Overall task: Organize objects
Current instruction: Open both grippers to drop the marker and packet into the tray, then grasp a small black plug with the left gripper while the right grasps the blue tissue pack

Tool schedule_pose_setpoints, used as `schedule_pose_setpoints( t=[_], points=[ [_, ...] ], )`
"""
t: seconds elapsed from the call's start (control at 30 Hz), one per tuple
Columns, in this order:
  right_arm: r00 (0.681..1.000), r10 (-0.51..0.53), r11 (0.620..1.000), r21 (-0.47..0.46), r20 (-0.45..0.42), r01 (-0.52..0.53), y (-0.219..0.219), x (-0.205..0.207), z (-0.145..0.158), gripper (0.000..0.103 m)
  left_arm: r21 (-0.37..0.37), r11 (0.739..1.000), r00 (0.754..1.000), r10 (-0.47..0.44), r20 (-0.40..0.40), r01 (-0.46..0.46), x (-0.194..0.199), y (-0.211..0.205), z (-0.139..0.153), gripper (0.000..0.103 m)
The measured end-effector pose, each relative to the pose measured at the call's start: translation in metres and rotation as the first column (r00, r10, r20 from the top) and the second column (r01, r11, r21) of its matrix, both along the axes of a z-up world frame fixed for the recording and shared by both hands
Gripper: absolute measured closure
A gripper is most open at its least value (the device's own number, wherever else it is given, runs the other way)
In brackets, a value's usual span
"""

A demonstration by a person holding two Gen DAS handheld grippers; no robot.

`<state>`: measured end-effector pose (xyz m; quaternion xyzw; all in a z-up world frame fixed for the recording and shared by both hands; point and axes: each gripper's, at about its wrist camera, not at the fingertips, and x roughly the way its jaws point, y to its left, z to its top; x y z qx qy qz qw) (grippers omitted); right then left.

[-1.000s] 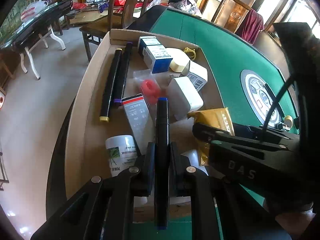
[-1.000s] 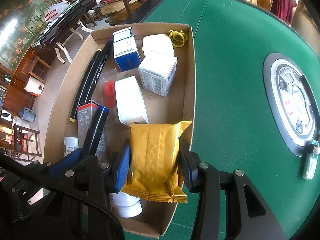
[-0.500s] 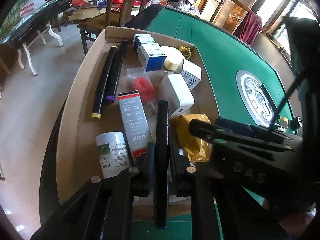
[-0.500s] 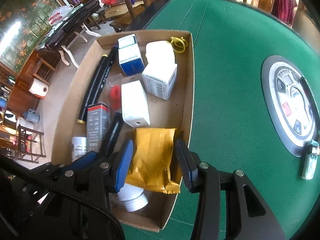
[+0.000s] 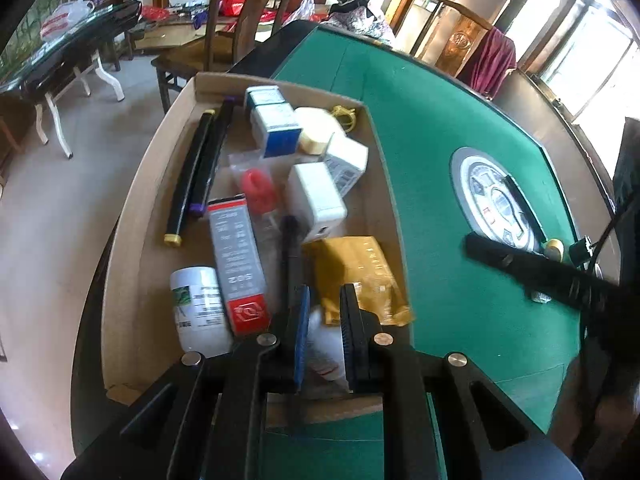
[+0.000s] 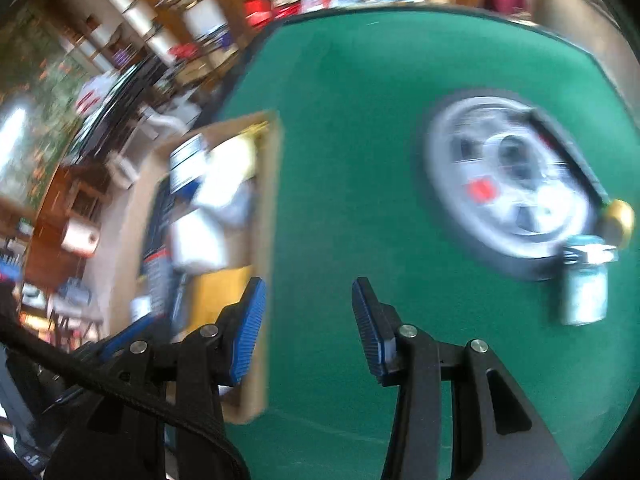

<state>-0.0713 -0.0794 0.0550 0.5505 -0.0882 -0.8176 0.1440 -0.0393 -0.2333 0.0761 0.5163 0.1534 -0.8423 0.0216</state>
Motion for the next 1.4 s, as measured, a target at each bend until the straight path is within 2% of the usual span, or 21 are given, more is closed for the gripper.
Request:
schedule_pose_setpoints(
  t=[0.1, 0.23, 0.3, 0.4, 0.57, 0.67, 0.73, 0.8, 0.83, 0.93, 1.0, 1.07, 1.23, 1.3, 1.4],
  points=[
    [0.994, -0.105, 0.992, 0.061, -0.035, 0.107, 0.052, -0.017, 0.003, 0.06, -0.01, 1.0, 1.0, -0.011, -0.018, 0.011, 0.002, 0.01, 0.007, 0.09],
    [0.969, -0.235, 0.952, 0.183, -0.072, 0.245, 0.124, -0.042, -0.006, 0.06, -0.014, 1.0, 0.999, -0.021, -0.027, 0.021, 0.005, 0.021, 0.013, 0.09],
    [0.959, -0.279, 0.932, 0.226, -0.049, 0.282, 0.152, -0.053, -0.018, 0.06, -0.016, 1.0, 0.999, -0.026, -0.028, 0.025, 0.005, 0.026, 0.015, 0.09],
    [0.946, -0.325, 0.921, 0.223, -0.016, 0.32, 0.178, -0.058, -0.032, 0.061, -0.022, 0.999, 0.999, -0.04, -0.026, 0.04, 0.007, 0.035, 0.016, 0.09],
    [0.941, -0.332, 0.934, 0.167, 0.067, 0.317, 0.181, -0.036, -0.041, 0.06, -0.024, 0.998, 0.998, -0.057, -0.017, 0.056, 0.005, 0.05, 0.014, 0.09],
    [0.939, -0.293, 0.956, 0.02, 0.178, 0.294, 0.169, -0.01, -0.044, 0.06, -0.023, 0.997, 0.997, -0.072, -0.016, 0.072, 0.003, 0.058, 0.015, 0.09],
    [0.941, -0.213, 0.955, -0.147, 0.263, 0.257, 0.158, 0.013, -0.047, 0.059, -0.017, 0.996, 0.996, -0.089, -0.015, 0.089, 0.0, 0.065, 0.015, 0.09],
    [0.935, -0.155, 0.916, -0.308, 0.319, 0.257, 0.153, 0.032, -0.047, 0.059, -0.014, 0.994, 0.994, -0.112, -0.014, 0.112, -0.003, 0.073, 0.015, 0.09],
    [0.932, -0.177, 0.901, -0.33, 0.318, 0.283, 0.157, 0.039, -0.045, 0.059, -0.011, 0.992, 0.992, -0.126, -0.012, 0.126, -0.005, 0.078, 0.015, 0.09],
    [0.93, -0.264, 0.903, -0.273, 0.257, 0.332, 0.175, 0.049, -0.034, 0.059, 0.001, 0.986, 0.986, -0.165, 0.008, 0.165, -0.01, 0.092, 0.011, 0.09],
    [0.925, -0.31, 0.912, -0.204, 0.22, 0.355, 0.185, 0.05, -0.029, 0.059, 0.047, 0.98, 0.98, -0.195, 0.037, 0.193, -0.015, 0.102, 0.006, 0.09],
    [0.922, -0.334, 0.913, -0.174, 0.197, 0.368, 0.196, 0.054, -0.024, 0.059, 0.095, 0.971, 0.971, -0.227, 0.076, 0.219, -0.022, 0.114, 0.0, 0.09],
    [0.917, -0.36, 0.91, -0.152, 0.174, 0.386, 0.219, 0.057, -0.024, 0.059, 0.147, 0.948, 0.941, -0.304, 0.151, 0.283, -0.04, 0.159, -0.014, 0.087],
    [0.913, -0.366, 0.907, -0.151, 0.181, 0.394, 0.228, 0.06, -0.026, 0.059, 0.207, 0.935, 0.93, -0.324, 0.171, 0.288, -0.049, 0.177, -0.017, 0.081],
    [0.911, -0.369, 0.906, -0.149, 0.184, 0.397, 0.233, 0.064, -0.027, 0.059, 0.227, 0.937, 0.932, -0.311, 0.187, 0.267, -0.061, 0.195, -0.02, 0.079]
  ],
)
